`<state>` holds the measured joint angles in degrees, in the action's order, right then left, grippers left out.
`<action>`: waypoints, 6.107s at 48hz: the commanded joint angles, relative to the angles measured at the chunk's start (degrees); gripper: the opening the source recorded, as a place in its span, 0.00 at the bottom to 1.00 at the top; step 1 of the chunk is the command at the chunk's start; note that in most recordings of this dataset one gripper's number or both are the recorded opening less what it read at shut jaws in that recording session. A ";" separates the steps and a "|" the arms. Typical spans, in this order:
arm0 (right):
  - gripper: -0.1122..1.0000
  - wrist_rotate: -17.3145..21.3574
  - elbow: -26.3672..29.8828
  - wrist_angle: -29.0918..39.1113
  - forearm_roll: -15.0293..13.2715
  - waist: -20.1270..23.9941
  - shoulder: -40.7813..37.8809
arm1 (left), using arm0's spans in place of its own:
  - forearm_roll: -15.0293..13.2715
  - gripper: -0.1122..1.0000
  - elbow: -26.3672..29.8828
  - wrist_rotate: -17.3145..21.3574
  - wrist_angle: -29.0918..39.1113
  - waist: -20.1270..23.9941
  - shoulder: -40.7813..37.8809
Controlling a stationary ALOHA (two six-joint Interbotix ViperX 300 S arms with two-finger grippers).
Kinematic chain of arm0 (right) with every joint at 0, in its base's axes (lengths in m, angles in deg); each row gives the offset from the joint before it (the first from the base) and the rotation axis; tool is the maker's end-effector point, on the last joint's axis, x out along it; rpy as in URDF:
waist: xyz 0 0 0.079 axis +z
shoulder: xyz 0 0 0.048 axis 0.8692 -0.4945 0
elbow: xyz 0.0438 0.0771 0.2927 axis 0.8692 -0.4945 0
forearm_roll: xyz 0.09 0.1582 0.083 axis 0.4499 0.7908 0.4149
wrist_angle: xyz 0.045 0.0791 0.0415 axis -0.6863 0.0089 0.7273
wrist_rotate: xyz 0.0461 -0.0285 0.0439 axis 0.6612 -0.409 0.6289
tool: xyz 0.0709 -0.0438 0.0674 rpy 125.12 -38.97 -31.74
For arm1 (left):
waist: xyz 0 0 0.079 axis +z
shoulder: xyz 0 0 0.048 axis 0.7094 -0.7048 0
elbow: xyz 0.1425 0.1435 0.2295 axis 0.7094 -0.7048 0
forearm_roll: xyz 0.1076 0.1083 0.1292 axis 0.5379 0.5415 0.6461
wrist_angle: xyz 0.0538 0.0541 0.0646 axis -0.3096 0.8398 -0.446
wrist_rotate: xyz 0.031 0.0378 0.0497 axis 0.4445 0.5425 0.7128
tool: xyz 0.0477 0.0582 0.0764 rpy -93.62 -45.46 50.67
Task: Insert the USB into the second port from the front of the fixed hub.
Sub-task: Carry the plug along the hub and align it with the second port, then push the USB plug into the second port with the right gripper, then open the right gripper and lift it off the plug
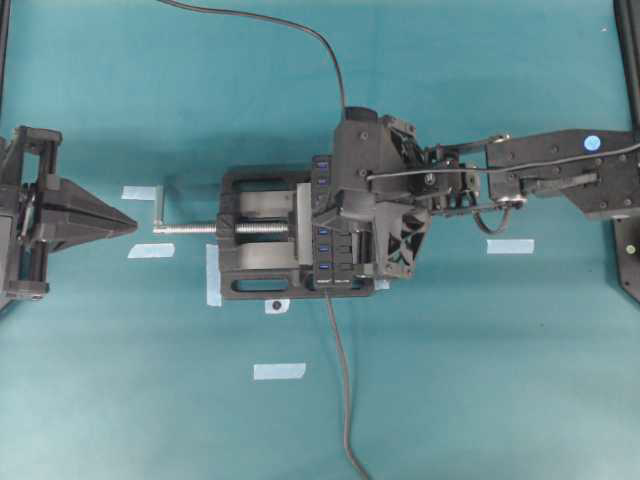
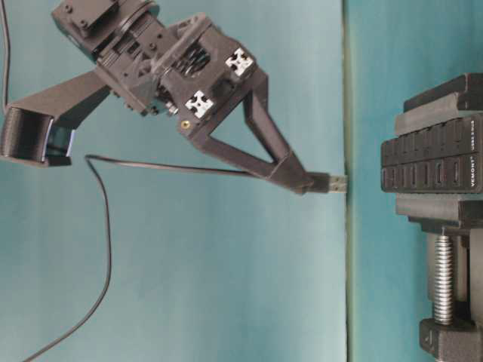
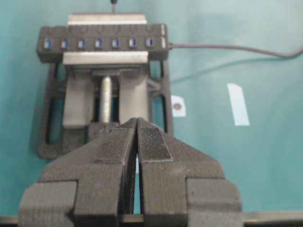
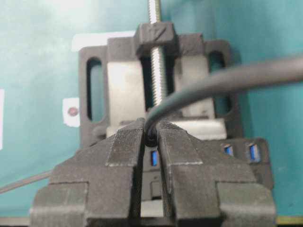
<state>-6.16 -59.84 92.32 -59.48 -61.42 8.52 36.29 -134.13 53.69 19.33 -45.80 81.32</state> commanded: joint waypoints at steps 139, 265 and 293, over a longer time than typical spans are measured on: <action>0.17 2.46 -0.62 -2.81 0.44 2.20 -7.91 | 0.09 0.10 -0.26 -0.18 -0.62 0.09 1.58; 0.86 5.98 -1.49 -2.81 2.81 2.90 -6.24 | 0.09 0.10 -0.35 -0.26 -0.70 0.09 2.72; 0.86 5.36 -2.02 -2.90 1.85 1.49 -4.75 | 0.09 0.10 -0.18 -0.26 -0.62 0.09 2.72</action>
<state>-0.80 -62.04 89.86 -57.55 -60.01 0.96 36.29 -135.19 53.42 19.15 -45.80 84.30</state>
